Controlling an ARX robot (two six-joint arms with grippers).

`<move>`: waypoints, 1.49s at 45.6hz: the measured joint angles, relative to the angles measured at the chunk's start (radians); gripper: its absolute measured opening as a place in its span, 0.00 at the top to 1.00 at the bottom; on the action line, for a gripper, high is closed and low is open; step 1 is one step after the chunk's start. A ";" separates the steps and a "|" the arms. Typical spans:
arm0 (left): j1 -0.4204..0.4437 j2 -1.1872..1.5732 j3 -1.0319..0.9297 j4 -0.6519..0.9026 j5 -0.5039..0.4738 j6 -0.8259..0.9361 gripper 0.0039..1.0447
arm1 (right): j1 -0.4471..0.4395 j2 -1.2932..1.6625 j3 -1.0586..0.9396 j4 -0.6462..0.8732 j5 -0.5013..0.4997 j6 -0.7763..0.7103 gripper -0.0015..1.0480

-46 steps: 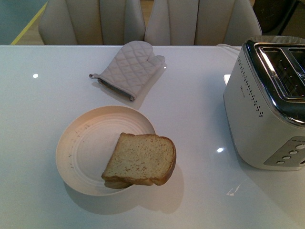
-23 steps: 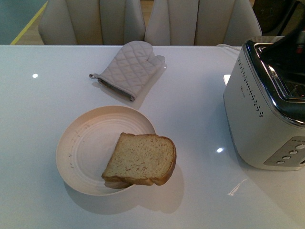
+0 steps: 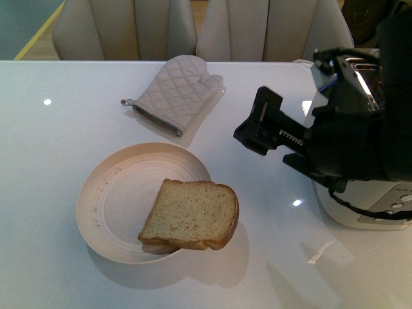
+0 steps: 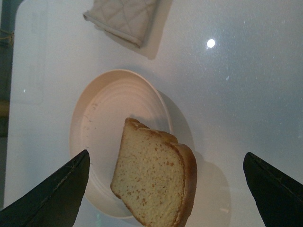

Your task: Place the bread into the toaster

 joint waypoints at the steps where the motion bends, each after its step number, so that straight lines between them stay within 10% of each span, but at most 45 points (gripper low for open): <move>1: 0.000 0.000 0.000 0.000 0.000 0.000 0.06 | 0.001 0.020 0.006 0.007 -0.004 0.010 0.09; 55: 0.000 0.000 0.000 0.000 0.000 0.000 0.06 | 0.058 0.404 0.223 0.083 -0.159 0.273 0.09; 68: 0.000 0.000 0.000 0.000 0.000 0.000 0.06 | 0.078 0.416 0.234 0.066 -0.163 0.291 0.45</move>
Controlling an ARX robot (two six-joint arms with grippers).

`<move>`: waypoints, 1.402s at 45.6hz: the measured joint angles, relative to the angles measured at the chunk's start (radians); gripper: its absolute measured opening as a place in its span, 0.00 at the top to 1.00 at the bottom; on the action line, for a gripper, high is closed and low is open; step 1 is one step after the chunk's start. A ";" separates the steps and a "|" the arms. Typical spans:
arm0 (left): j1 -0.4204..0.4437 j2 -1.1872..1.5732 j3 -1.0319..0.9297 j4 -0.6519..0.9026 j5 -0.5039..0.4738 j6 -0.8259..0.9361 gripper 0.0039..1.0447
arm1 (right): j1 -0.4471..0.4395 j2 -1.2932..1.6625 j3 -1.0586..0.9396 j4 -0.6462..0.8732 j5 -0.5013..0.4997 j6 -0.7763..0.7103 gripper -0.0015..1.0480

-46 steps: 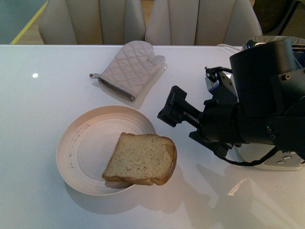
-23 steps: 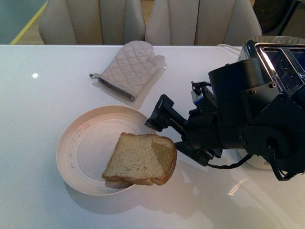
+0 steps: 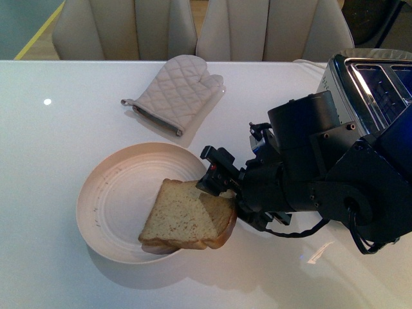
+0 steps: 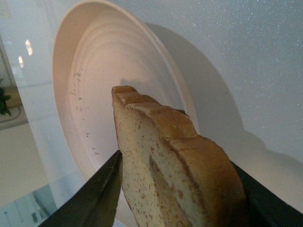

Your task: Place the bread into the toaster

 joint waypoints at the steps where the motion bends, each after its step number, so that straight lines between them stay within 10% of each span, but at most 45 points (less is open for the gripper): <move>1: 0.000 0.000 0.000 0.000 0.000 0.000 0.06 | 0.000 0.000 0.000 -0.002 0.000 0.000 0.49; 14: 0.000 0.000 0.000 0.000 0.000 0.000 0.06 | -0.051 -0.130 -0.085 0.011 -0.008 0.003 0.96; 38: 0.000 0.000 0.000 0.000 0.000 0.000 0.06 | -0.293 -0.855 -0.050 -0.437 0.242 -0.474 0.96; 64: 0.000 0.000 0.000 0.000 0.000 0.000 0.06 | -0.305 -0.933 0.027 -0.711 0.562 -0.899 0.96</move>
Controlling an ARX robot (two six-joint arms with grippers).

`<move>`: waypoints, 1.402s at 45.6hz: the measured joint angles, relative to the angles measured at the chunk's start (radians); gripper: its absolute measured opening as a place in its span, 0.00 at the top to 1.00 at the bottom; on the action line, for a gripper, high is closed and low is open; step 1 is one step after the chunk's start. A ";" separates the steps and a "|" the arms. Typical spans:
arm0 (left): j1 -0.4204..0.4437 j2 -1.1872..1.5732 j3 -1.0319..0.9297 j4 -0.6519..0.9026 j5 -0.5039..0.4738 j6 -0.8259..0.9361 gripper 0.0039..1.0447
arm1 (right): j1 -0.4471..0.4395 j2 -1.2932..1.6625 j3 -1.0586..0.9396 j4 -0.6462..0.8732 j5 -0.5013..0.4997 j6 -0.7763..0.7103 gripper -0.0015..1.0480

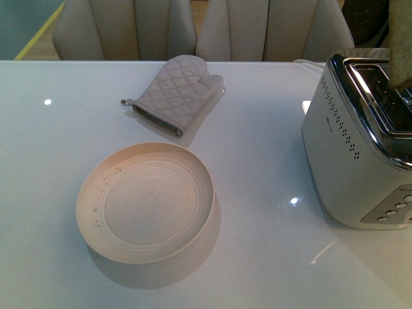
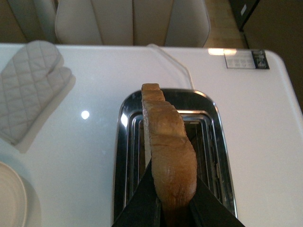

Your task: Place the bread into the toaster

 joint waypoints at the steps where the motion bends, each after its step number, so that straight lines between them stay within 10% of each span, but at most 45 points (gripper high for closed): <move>1: 0.000 0.000 0.000 0.000 0.000 0.000 0.06 | 0.001 0.002 -0.003 -0.002 0.000 0.000 0.96; 22: 0.000 0.000 0.000 0.000 0.000 0.000 0.06 | 0.008 0.154 0.020 -0.103 0.002 0.050 0.95; 48: 0.000 0.000 0.000 0.000 0.000 0.000 0.06 | -0.043 -0.130 -0.150 0.100 0.020 0.085 0.07; 53: 0.000 0.000 0.000 0.000 0.000 0.000 0.06 | -0.049 -0.277 -0.235 0.165 0.041 0.077 0.10; 64: 0.000 0.000 0.000 0.000 0.000 0.000 0.06 | -0.130 -0.511 -0.597 0.626 -0.195 -0.008 0.55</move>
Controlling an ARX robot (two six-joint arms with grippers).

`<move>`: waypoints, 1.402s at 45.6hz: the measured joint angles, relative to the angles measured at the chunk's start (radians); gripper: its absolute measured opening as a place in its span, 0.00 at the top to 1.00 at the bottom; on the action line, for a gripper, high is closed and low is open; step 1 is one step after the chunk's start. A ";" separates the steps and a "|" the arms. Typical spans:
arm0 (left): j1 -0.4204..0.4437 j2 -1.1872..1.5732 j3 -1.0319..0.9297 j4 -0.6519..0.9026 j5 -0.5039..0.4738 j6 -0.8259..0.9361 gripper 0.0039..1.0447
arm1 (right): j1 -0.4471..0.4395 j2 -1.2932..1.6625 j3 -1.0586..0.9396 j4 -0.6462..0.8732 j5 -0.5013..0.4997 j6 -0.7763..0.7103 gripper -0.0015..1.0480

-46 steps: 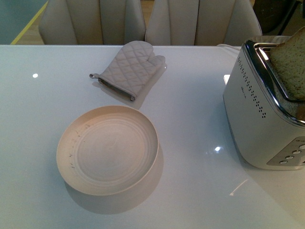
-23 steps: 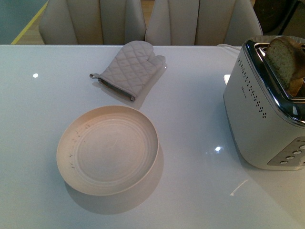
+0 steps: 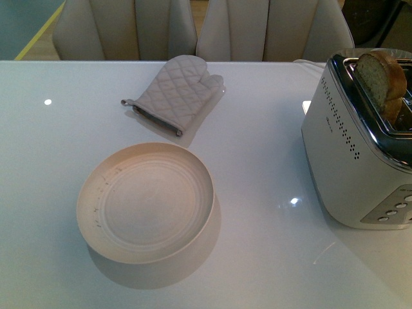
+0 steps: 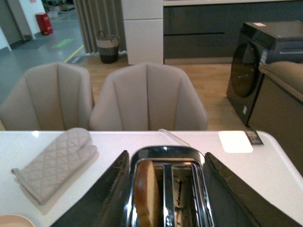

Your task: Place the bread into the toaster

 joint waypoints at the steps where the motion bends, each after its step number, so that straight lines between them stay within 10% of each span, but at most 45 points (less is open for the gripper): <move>1: 0.000 0.000 0.000 0.000 0.000 0.000 0.06 | -0.011 -0.010 -0.024 0.004 -0.002 -0.002 0.60; 12: 0.000 0.000 0.000 0.000 0.000 0.000 0.06 | -0.026 -0.128 -0.147 0.016 -0.005 -0.014 0.98; 64: 0.000 0.000 0.000 0.000 0.000 0.000 0.06 | -0.026 -0.622 -0.330 -0.269 -0.007 -0.012 0.98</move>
